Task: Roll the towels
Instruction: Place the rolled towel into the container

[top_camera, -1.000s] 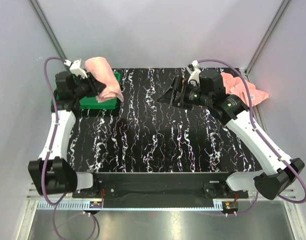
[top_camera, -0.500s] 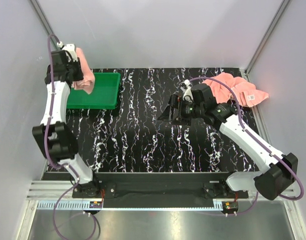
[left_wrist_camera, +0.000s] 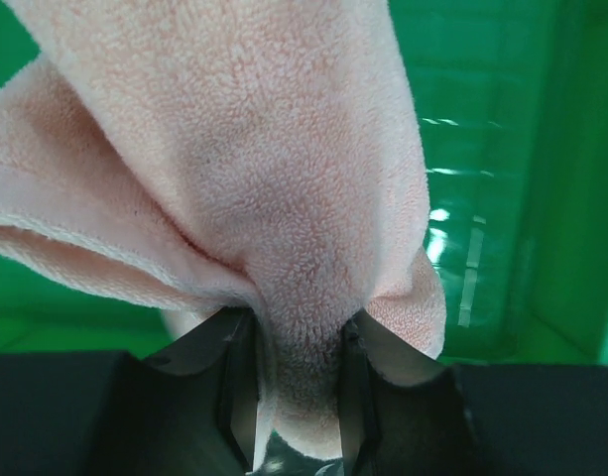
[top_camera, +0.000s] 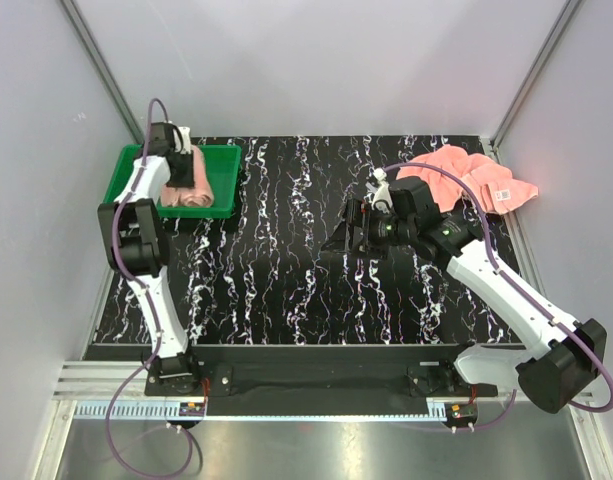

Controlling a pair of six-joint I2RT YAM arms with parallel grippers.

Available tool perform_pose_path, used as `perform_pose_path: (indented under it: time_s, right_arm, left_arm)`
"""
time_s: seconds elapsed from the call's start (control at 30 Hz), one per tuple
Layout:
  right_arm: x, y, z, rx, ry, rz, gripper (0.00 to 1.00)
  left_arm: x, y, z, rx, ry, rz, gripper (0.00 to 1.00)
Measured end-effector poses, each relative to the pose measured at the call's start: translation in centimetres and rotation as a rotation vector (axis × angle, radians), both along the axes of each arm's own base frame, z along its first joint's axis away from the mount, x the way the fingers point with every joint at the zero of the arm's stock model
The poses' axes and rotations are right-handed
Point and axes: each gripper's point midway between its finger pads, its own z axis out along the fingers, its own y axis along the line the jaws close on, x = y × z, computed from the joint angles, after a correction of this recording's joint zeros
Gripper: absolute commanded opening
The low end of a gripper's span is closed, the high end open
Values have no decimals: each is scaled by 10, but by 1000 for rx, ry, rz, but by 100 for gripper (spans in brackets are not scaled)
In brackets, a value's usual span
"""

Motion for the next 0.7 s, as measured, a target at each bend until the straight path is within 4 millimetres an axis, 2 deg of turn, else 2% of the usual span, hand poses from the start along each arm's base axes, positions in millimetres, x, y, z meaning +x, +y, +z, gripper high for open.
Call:
perform_pose_path:
  time_s: [0.1,0.33,0.43,0.7]
  right_arm:
    - [0,-1,-1,-7,-5,3,100]
    - [-1,-2,-6,-17,-7,10,100]
    - [-1,-2,-6,-20,-8,12,100]
    - [-1,-5,-9,-32,-4,11,100]
  left_arm:
    - [0,-28,-18,-113,30,-76,0]
    - [11,-79,-10,-418,-64,-201,0]
    - [9,-89,-11,-569,-95,-212,0]
    - [17,-92,-14,-829,-132,-225,1]
